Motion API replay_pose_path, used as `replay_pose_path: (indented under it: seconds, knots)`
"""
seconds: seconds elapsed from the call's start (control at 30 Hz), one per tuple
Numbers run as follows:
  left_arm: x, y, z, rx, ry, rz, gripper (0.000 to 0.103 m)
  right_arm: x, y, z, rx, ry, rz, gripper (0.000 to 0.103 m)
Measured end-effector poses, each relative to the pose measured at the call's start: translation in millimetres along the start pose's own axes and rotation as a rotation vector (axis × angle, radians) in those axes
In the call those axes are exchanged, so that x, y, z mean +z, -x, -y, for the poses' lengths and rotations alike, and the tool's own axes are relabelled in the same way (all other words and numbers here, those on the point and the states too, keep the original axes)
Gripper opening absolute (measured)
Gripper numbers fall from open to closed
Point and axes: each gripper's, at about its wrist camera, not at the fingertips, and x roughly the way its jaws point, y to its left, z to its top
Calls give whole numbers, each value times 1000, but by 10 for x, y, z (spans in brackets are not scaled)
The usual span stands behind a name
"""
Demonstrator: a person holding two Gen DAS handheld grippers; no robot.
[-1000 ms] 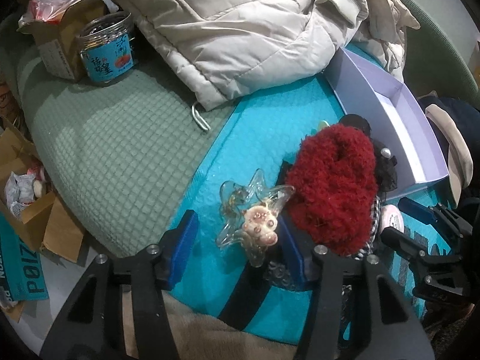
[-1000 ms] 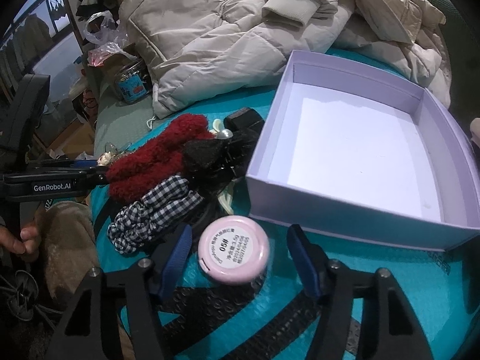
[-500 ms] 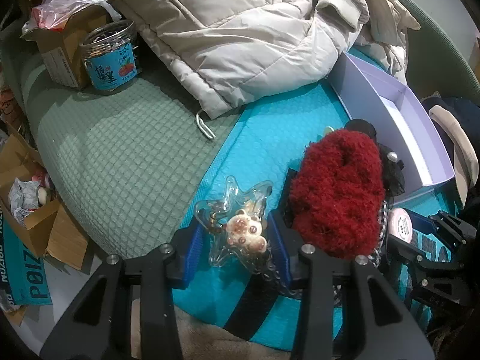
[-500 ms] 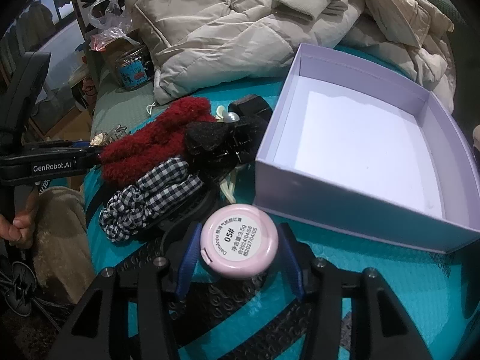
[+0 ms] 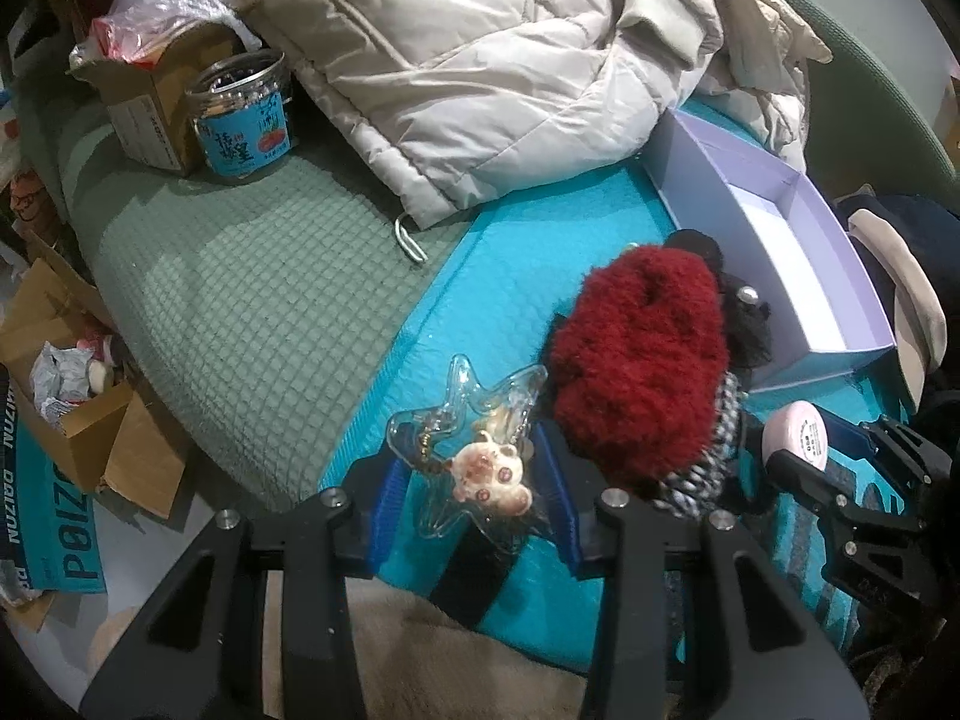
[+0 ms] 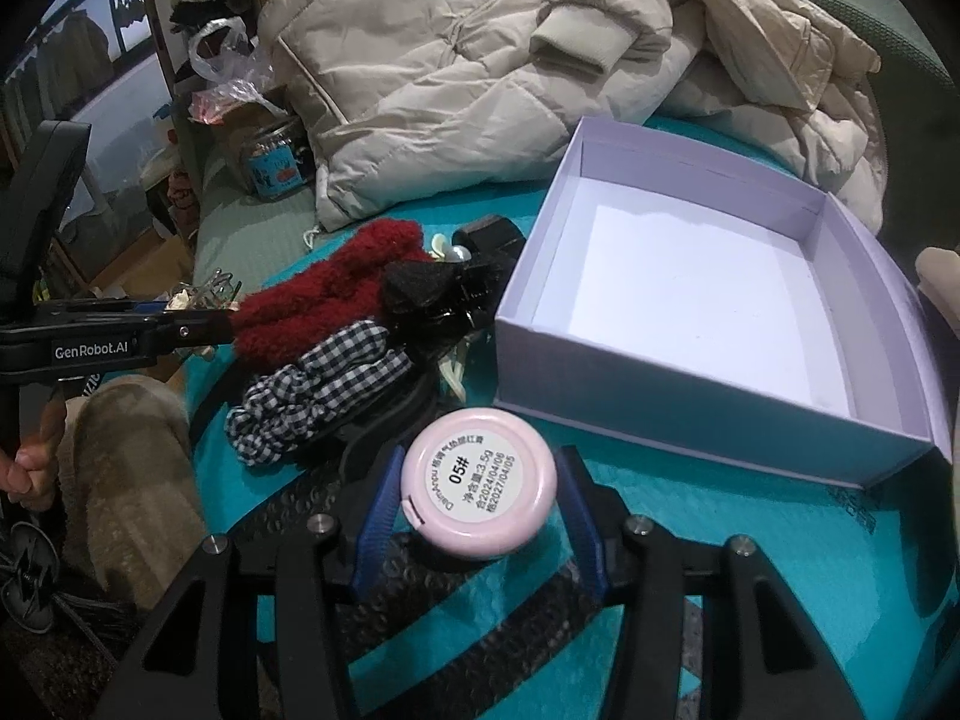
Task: Organize objects
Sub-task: 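Carry the pink compact and the star clip with both tools over the lavender box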
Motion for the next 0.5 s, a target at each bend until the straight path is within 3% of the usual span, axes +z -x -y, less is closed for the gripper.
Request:
replay_pose_path:
  seconds: [0.5]
  knots:
    - [-226,432,330,-12,-42,41,39,-292,496,47,-24,0,65,51]
